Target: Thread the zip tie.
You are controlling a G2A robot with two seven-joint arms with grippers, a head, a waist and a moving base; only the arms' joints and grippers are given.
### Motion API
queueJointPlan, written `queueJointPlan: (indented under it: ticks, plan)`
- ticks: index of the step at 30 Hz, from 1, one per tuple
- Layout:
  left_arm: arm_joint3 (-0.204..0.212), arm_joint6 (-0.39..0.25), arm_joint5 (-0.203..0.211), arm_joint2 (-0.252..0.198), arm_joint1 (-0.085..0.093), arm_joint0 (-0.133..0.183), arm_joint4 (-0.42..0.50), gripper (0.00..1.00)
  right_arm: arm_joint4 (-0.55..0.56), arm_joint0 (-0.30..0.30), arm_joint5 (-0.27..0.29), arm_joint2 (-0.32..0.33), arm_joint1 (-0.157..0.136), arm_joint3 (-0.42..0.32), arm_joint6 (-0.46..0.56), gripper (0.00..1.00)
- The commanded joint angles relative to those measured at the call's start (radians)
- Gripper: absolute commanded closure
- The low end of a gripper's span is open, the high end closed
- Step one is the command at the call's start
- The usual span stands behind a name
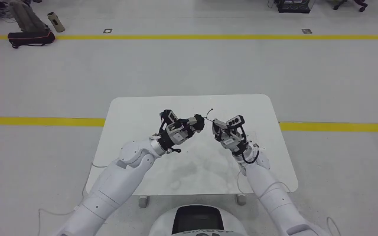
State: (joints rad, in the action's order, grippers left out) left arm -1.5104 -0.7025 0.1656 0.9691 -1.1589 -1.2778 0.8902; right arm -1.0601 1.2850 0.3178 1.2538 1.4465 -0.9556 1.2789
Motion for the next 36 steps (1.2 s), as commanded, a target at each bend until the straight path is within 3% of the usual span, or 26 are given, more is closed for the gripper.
queueJointPlan:
  ticks: [1,36]
  plan:
    - [0.000,0.000,0.000,0.000,0.000,0.000,0.000,1.00,0.000,0.000,0.001,0.001,0.000,0.000,0.000,1.00]
    - [0.000,0.000,0.000,0.000,0.000,0.000,0.000,1.00,0.005,0.014,0.009,0.023,-0.010,0.000,-0.005,1.00]
